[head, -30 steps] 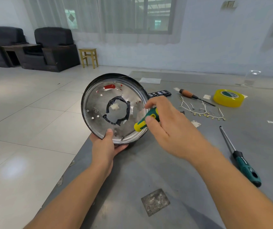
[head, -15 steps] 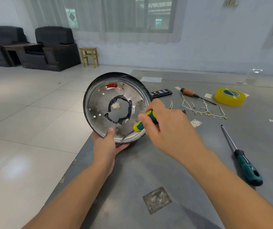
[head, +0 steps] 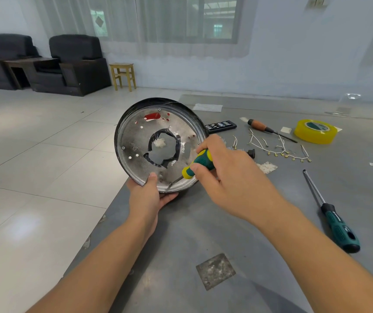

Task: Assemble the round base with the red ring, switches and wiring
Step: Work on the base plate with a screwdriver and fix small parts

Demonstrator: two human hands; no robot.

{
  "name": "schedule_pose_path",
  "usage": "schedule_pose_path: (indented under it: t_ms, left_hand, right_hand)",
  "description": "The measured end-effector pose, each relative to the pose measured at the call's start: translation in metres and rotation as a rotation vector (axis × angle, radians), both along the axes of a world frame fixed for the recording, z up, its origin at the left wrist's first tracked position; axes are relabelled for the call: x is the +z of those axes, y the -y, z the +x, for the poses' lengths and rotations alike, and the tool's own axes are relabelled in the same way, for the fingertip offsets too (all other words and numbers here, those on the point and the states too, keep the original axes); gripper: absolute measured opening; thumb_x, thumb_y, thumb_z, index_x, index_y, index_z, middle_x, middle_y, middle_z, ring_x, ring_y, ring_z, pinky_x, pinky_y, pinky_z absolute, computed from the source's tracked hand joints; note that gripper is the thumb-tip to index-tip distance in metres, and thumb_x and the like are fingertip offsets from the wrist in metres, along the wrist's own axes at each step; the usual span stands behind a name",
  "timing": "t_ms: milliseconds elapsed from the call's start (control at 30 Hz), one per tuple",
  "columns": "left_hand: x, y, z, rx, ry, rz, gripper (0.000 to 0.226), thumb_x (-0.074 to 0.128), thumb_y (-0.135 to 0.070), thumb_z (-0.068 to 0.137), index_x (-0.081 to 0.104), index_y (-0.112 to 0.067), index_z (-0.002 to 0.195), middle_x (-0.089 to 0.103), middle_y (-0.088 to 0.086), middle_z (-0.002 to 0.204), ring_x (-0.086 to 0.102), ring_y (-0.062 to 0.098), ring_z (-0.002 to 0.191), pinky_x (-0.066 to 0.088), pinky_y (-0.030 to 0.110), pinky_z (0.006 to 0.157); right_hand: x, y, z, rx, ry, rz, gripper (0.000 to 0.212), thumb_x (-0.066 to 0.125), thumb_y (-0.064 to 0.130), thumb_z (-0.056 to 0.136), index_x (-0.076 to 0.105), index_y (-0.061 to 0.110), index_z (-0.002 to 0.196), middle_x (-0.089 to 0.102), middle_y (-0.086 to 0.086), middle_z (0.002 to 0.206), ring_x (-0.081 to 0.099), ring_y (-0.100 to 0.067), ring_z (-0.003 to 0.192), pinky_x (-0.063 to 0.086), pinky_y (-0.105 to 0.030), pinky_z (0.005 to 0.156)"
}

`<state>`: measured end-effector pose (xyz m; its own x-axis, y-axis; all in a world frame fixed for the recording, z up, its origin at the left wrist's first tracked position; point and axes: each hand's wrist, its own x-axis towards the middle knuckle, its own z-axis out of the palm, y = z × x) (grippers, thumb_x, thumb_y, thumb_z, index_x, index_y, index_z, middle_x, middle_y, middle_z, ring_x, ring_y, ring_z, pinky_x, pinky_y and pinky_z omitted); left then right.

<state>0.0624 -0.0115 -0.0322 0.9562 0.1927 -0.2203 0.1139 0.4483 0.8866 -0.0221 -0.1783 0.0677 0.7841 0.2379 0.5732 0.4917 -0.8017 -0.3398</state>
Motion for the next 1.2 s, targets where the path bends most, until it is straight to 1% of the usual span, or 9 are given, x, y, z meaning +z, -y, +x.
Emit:
schedule_pose_path:
  t_ms: [400,600,700,800,867,933,1033,1100,1200]
  left_hand:
    - [-0.005,0.001,0.004,0.023,0.0,0.014,0.042,0.055,-0.016,0.109,0.035,-0.017,0.145,0.059,0.013,0.139,0.069,0.036,0.115,0.065,0.039,0.061]
    - [-0.007,0.001,0.005,0.039,0.014,0.028,0.038,0.057,-0.017,0.108,0.038,-0.019,0.14,0.059,0.011,0.137,0.069,0.031,0.113,0.065,0.038,0.062]
    - [-0.006,0.0,0.005,0.056,0.03,0.006,0.035,0.058,-0.015,0.107,0.039,-0.02,0.136,0.06,0.009,0.135,0.07,0.027,0.11,0.065,0.037,0.061]
    - [-0.008,0.002,0.004,0.049,0.028,0.016,0.044,0.06,-0.014,0.106,0.037,-0.018,0.143,0.059,0.008,0.134,0.07,0.024,0.107,0.065,0.038,0.063]
    - [-0.009,0.002,0.004,0.038,0.034,0.028,0.046,0.06,-0.015,0.106,0.036,-0.018,0.144,0.059,0.007,0.134,0.07,0.024,0.108,0.066,0.038,0.064]
    - [-0.009,0.001,0.005,0.032,0.032,0.035,0.046,0.061,-0.017,0.106,0.036,-0.017,0.145,0.058,0.008,0.134,0.07,0.026,0.11,0.066,0.038,0.064]
    - [-0.011,-0.001,0.006,0.027,0.034,0.032,0.045,0.061,-0.017,0.106,0.036,-0.018,0.143,0.059,0.005,0.132,0.069,0.023,0.11,0.065,0.037,0.064]
    - [-0.011,-0.001,0.006,0.014,0.052,0.035,0.047,0.061,-0.016,0.106,0.036,-0.018,0.145,0.06,0.003,0.129,0.07,0.021,0.108,0.066,0.038,0.065]
    - [-0.013,0.001,0.006,0.009,0.075,0.054,0.047,0.062,-0.017,0.106,0.037,-0.021,0.145,0.06,-0.001,0.126,0.071,0.02,0.106,0.066,0.038,0.066]
  right_hand:
    - [-0.006,0.001,-0.001,-0.065,0.02,0.033,0.025,0.061,0.034,0.099,0.049,0.015,0.109,0.042,0.012,0.057,0.048,-0.019,0.054,0.031,-0.033,0.055]
    - [-0.01,0.006,0.0,-0.12,0.002,0.087,0.026,0.06,0.051,0.095,0.047,0.03,0.103,0.055,0.011,0.059,0.059,-0.017,0.059,0.045,-0.032,0.06]
    - [-0.011,0.011,0.001,-0.137,-0.055,0.168,0.02,0.063,0.049,0.094,0.052,0.033,0.099,0.061,0.01,0.062,0.061,-0.009,0.058,0.048,-0.031,0.061]
    - [-0.008,0.017,-0.002,-0.126,-0.11,0.297,0.016,0.066,0.043,0.094,0.059,0.03,0.1,0.071,0.001,0.07,0.068,-0.014,0.064,0.056,-0.038,0.067]
    - [-0.009,0.016,-0.008,-0.146,-0.063,0.215,0.018,0.067,0.041,0.095,0.061,0.026,0.102,0.069,0.002,0.068,0.063,-0.011,0.059,0.053,-0.033,0.064]
    - [-0.006,0.013,-0.017,-0.178,0.097,0.127,0.019,0.067,0.038,0.096,0.063,0.021,0.101,0.065,0.003,0.065,0.054,-0.012,0.052,0.048,-0.03,0.059]
    - [0.007,0.021,-0.023,-0.226,0.283,0.207,0.019,0.066,0.038,0.092,0.063,0.02,0.099,0.062,0.004,0.061,0.059,-0.015,0.056,0.049,-0.027,0.055]
    - [0.012,0.034,-0.021,-0.251,0.283,0.25,0.018,0.066,0.039,0.093,0.061,0.022,0.099,0.062,0.004,0.061,0.061,-0.015,0.056,0.052,-0.034,0.057]
    - [0.0,0.054,-0.013,-0.333,0.322,0.207,0.017,0.069,0.031,0.095,0.062,0.016,0.101,0.071,-0.002,0.077,0.061,-0.021,0.056,0.054,-0.042,0.057]
